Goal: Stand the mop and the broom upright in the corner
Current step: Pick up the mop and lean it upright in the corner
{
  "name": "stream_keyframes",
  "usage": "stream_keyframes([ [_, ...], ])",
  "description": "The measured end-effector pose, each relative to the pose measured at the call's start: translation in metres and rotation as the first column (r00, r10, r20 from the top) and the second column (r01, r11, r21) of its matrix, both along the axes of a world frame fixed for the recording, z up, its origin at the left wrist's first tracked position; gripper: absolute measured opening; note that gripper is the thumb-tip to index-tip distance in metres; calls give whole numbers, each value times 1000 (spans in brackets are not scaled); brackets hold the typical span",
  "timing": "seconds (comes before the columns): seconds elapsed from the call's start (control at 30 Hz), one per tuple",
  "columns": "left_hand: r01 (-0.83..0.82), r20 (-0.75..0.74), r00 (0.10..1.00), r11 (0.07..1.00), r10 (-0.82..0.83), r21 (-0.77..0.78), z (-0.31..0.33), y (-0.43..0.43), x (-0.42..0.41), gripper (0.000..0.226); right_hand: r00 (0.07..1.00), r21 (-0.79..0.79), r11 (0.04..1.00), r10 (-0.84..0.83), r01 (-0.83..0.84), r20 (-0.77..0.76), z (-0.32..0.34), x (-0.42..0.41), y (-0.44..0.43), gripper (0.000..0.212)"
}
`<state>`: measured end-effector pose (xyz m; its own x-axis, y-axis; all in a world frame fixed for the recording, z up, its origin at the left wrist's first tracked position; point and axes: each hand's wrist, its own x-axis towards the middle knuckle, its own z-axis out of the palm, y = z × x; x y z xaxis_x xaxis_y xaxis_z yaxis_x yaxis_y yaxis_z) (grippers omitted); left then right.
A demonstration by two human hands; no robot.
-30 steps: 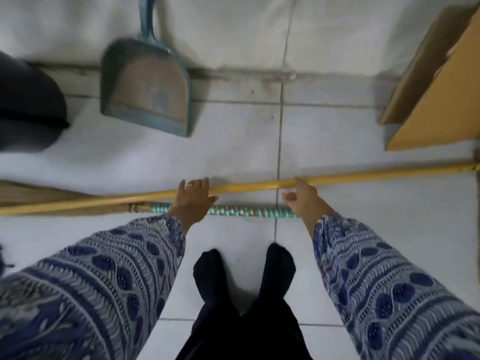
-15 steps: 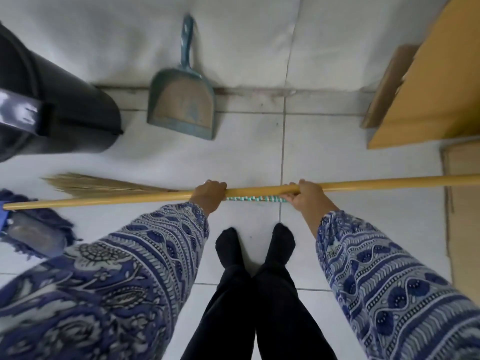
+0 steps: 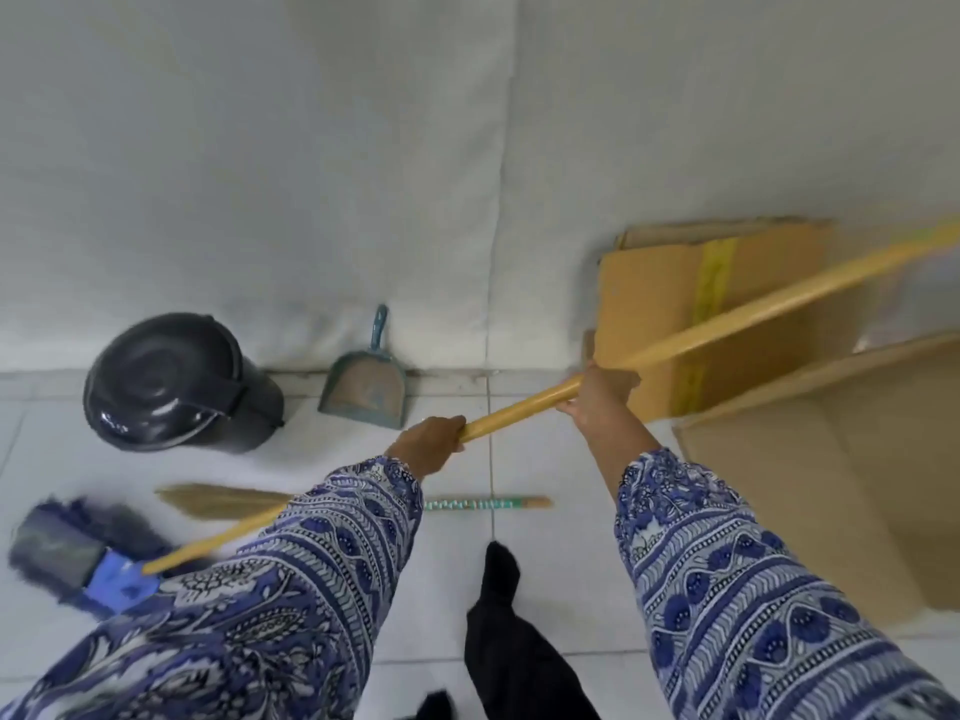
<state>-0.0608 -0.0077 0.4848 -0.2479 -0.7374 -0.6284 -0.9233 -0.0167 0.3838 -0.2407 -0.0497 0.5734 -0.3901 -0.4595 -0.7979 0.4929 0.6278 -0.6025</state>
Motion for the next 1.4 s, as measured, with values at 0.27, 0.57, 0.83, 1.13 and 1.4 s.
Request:
stream_keyframes([
  [0.27, -86, -204, 978, 969, 37, -233, 172, 46, -42, 19, 919, -330, 895, 179, -301, -352, 200, -20, 43, 26],
  [0.57, -91, -375, 925, 929, -55, -359, 323, 53, -155, 23, 779, -458, 737, 148, -498, -609, 392, -107, 86, 15],
  [0.83, -128, -483, 867, 884, -121, -450, 389, 47, -314, 4, 711, -506, 627, 112, -592, -694, 478, -246, 109, 15],
  [1.13, -205, -559, 823, 867, -98, -454, 414, 25, -502, 12, 622, -479, 562, 83, -674, -778, 503, -412, 94, 14],
  [1.4, -285, -615, 787, 856, -48, -431, 391, -35, -611, 26, 562, -418, 521, 148, -744, -814, 487, -515, 23, 15],
])
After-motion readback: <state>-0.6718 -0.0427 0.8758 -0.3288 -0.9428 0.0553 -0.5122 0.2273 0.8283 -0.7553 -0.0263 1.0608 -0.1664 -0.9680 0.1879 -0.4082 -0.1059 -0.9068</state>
